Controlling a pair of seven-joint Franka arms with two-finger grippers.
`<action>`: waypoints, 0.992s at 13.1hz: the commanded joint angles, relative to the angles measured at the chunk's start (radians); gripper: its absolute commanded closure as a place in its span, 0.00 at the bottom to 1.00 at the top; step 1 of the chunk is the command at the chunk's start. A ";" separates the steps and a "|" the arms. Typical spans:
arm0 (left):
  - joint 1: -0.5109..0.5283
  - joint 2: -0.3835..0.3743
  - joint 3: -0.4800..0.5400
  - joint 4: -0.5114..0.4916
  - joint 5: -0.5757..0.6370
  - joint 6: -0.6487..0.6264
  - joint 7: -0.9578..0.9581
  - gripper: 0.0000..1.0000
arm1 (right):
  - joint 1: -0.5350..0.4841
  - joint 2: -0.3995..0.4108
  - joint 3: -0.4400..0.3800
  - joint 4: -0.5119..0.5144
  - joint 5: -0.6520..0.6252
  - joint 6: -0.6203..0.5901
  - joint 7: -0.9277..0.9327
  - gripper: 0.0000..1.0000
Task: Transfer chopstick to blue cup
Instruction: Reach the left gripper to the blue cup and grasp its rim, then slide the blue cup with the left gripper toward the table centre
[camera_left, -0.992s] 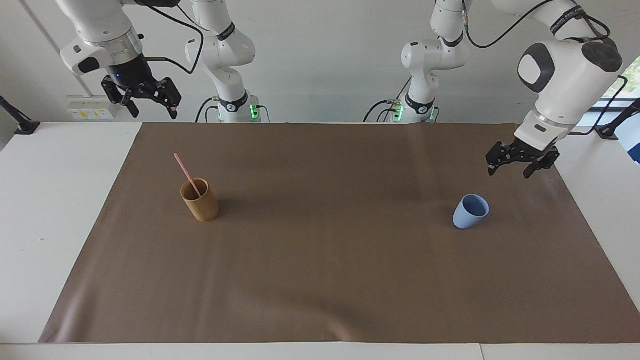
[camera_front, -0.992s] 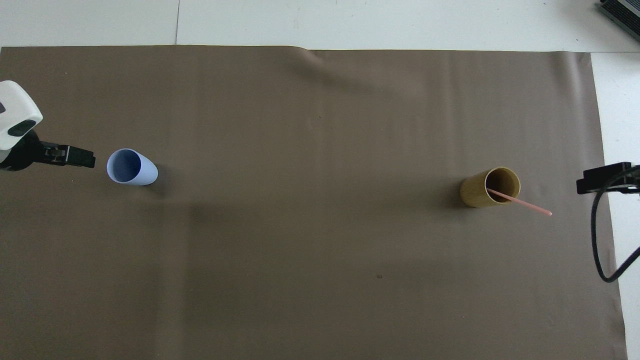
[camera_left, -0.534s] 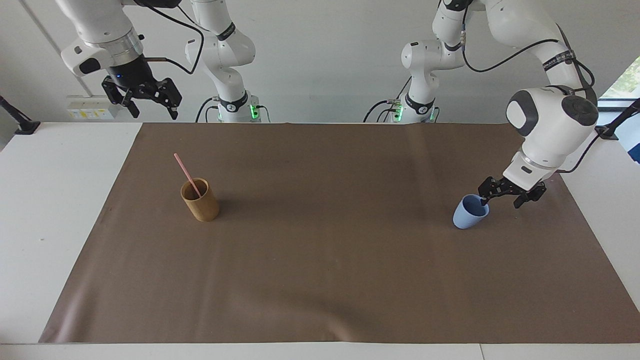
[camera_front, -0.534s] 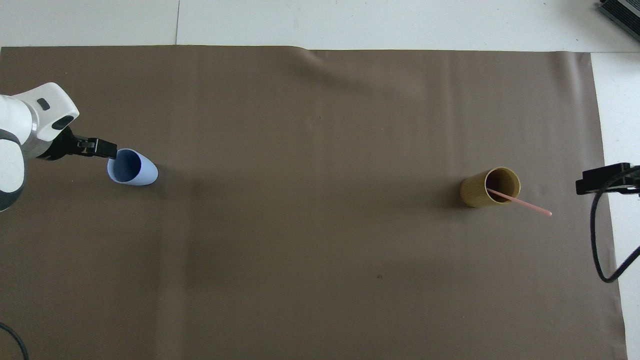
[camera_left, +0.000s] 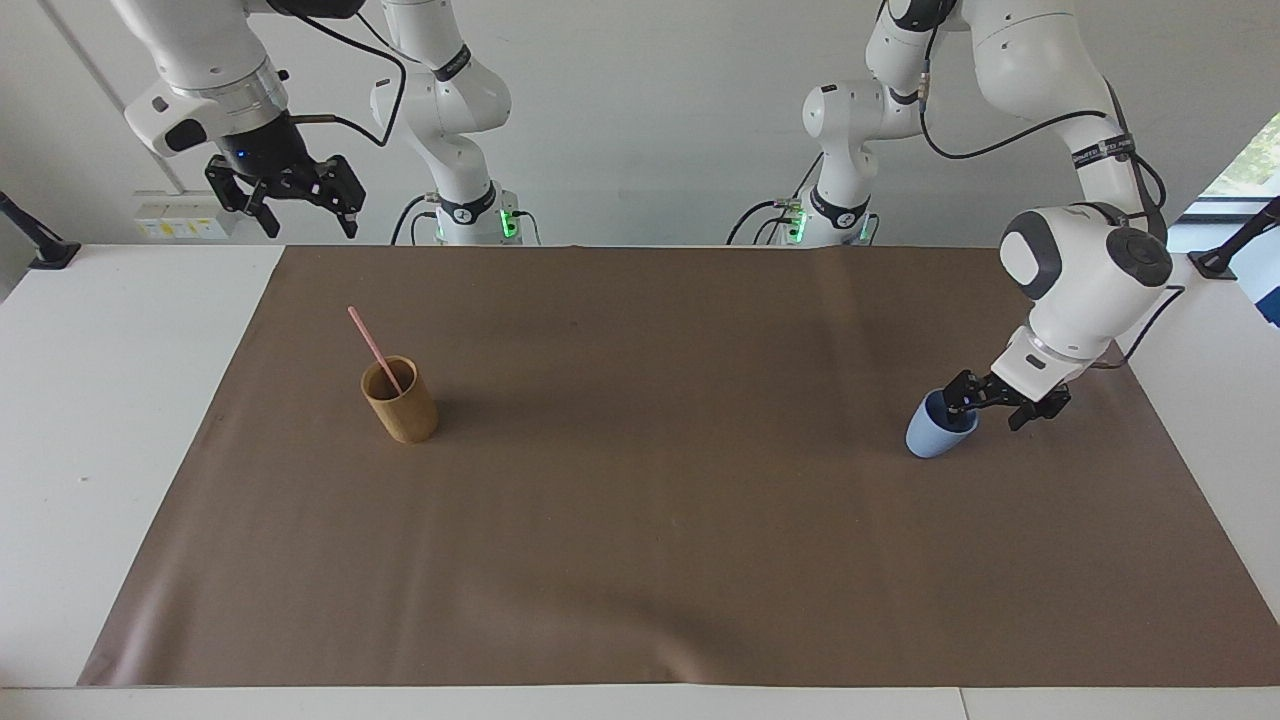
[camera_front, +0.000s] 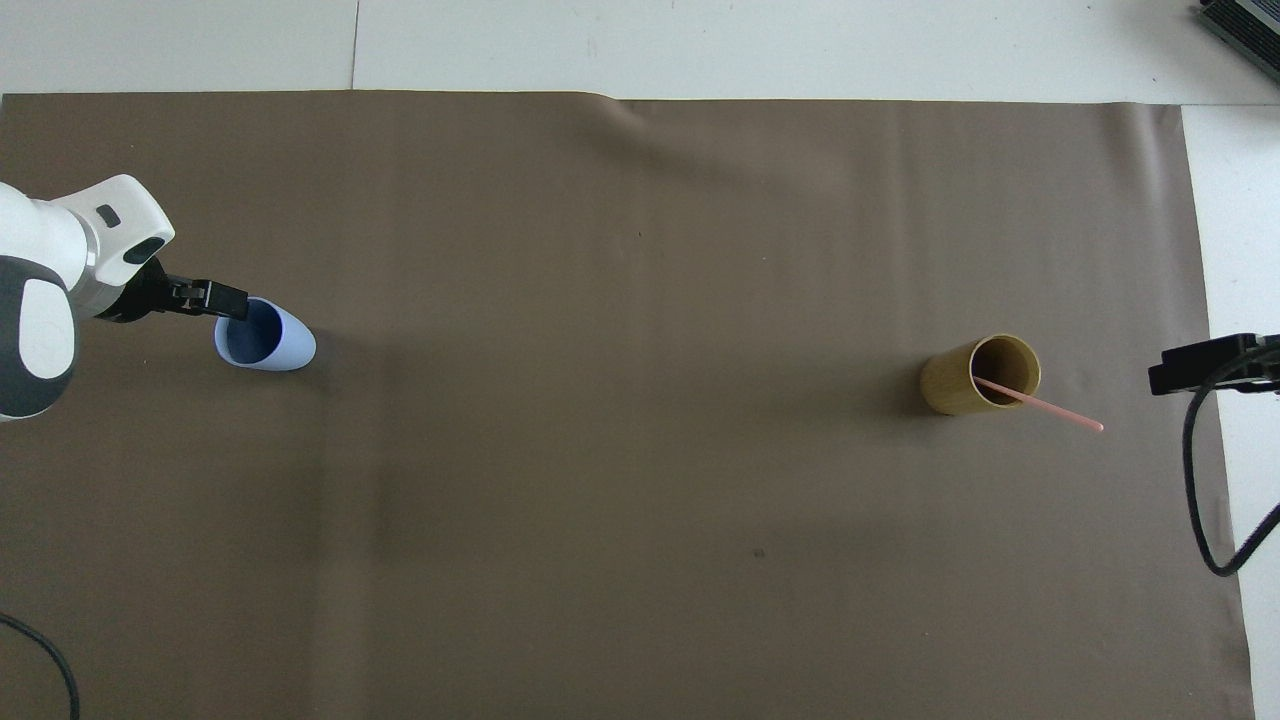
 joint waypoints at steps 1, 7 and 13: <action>0.010 -0.013 -0.008 -0.062 -0.016 0.061 0.025 0.28 | -0.002 -0.029 0.000 -0.032 0.008 0.006 -0.021 0.00; 0.004 -0.016 -0.008 -0.073 -0.036 0.069 0.023 1.00 | -0.002 -0.030 0.000 -0.032 0.008 0.006 -0.021 0.00; -0.066 -0.044 -0.025 -0.027 -0.031 -0.048 -0.042 1.00 | -0.002 -0.030 -0.001 -0.034 0.008 0.006 -0.021 0.00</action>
